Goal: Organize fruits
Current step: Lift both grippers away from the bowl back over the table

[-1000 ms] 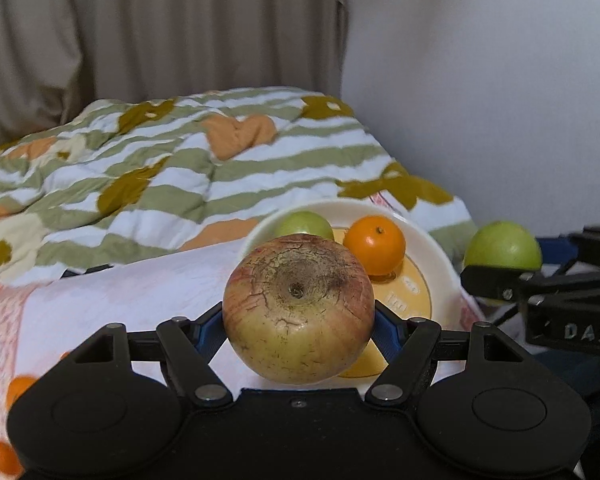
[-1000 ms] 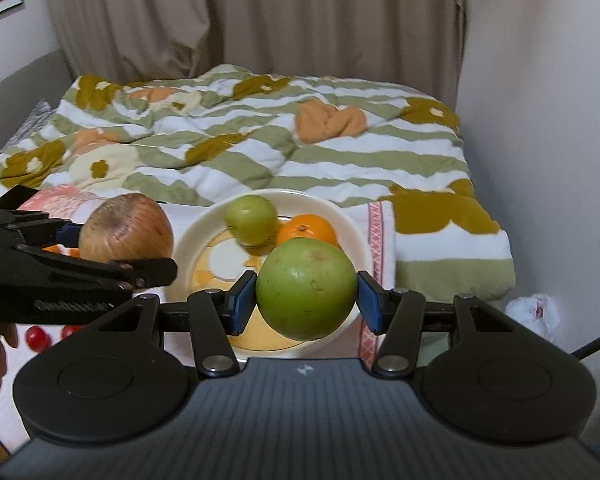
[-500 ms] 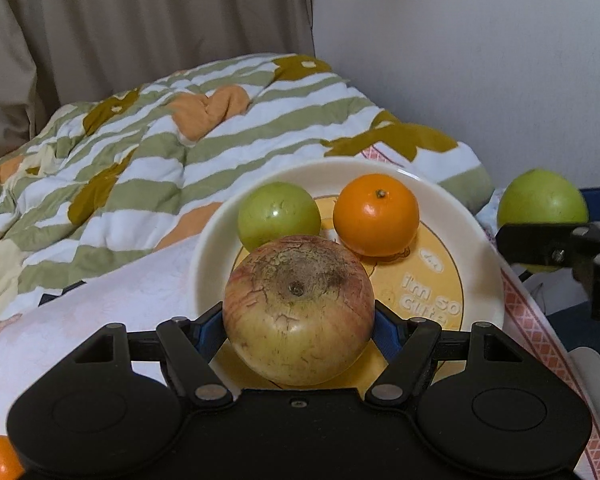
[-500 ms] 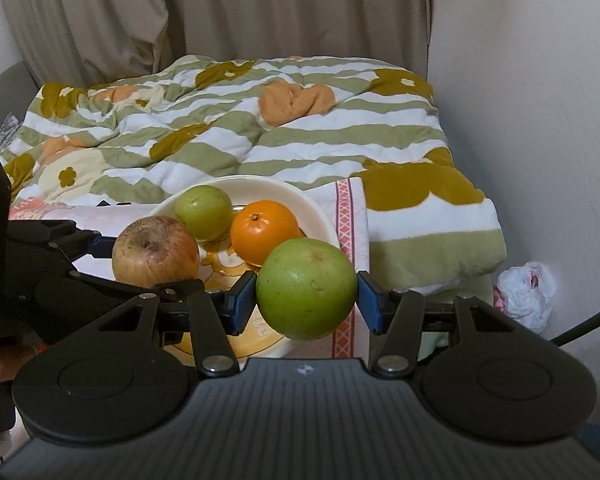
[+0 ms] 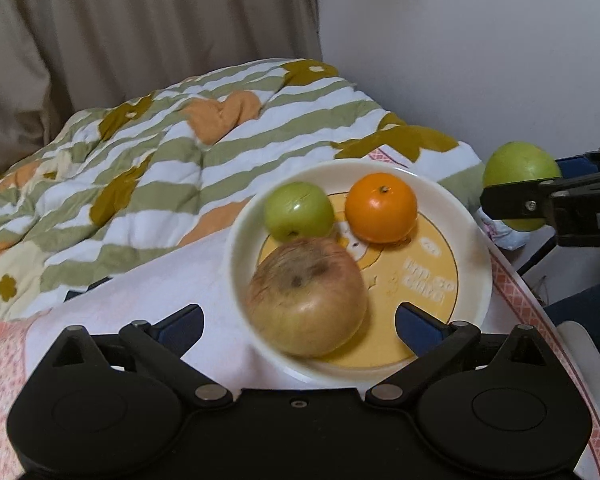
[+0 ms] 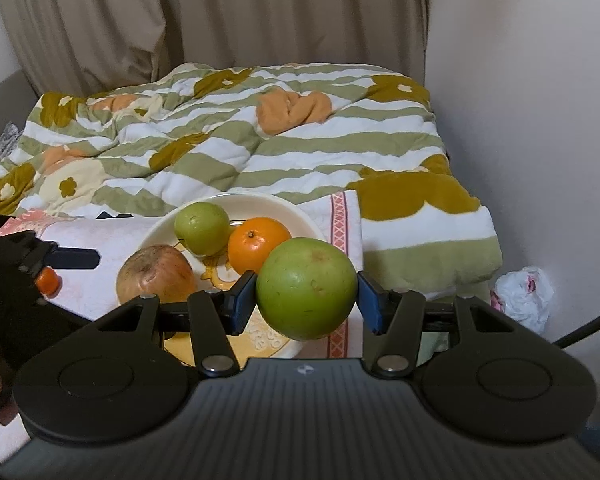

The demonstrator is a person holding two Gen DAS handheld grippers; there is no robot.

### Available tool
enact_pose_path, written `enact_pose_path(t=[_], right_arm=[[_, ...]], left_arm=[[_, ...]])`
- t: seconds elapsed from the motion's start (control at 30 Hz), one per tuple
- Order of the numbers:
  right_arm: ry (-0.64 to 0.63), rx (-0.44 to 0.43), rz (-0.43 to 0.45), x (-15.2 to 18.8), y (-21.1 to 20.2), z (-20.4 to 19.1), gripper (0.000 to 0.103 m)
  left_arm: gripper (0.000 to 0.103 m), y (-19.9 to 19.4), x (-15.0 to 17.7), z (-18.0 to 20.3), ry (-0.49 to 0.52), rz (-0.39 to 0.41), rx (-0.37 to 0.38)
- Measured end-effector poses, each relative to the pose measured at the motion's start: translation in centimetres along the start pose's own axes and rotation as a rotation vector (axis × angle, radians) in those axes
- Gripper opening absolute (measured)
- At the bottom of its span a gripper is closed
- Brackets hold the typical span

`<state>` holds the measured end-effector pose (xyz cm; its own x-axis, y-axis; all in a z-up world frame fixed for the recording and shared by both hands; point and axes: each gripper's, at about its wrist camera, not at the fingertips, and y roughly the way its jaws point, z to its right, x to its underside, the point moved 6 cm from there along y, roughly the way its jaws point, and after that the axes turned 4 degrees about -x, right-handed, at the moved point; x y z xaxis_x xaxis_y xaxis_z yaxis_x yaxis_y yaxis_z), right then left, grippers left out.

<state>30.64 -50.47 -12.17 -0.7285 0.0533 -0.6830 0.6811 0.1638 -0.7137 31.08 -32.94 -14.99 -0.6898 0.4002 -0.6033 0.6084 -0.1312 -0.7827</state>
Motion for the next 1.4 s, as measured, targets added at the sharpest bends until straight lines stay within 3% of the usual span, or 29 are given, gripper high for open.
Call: enact_pose_path(t=[0.4,0.77,0.83,0.93,1.4], right_arm=[[-0.112,-0.095,-0.09,1.9,4.1,-3.2,0.069],[-0.176,-0.125,-0.132,3.4,7.1,-4.5,0.069],[-0.187,-0.12,-0.118,3.4,6.7,-4.7,0.073],[-0.206,-0.11,-0.066,2.9,5.3,-4.8,0.103],[-0.175,-0.058,0.005,2.5,-3.1,-4.8,0.103]], left_arm=[[0.103,-1.7,2.5,-1.9,-0.075,-0.05,0.003],[0.103,-3.0,4.6,-2.6,-0.126,-0.063,0.0],[0.103,-3.2,4.8,-2.6,-0.14,-0.063,0.009],[0.103,-3.8,5.0,-2.7,-0.16,-0.063,0.025],[0.103,-9.5,6.1,-2.3,-0.204,0.019,-0.01]])
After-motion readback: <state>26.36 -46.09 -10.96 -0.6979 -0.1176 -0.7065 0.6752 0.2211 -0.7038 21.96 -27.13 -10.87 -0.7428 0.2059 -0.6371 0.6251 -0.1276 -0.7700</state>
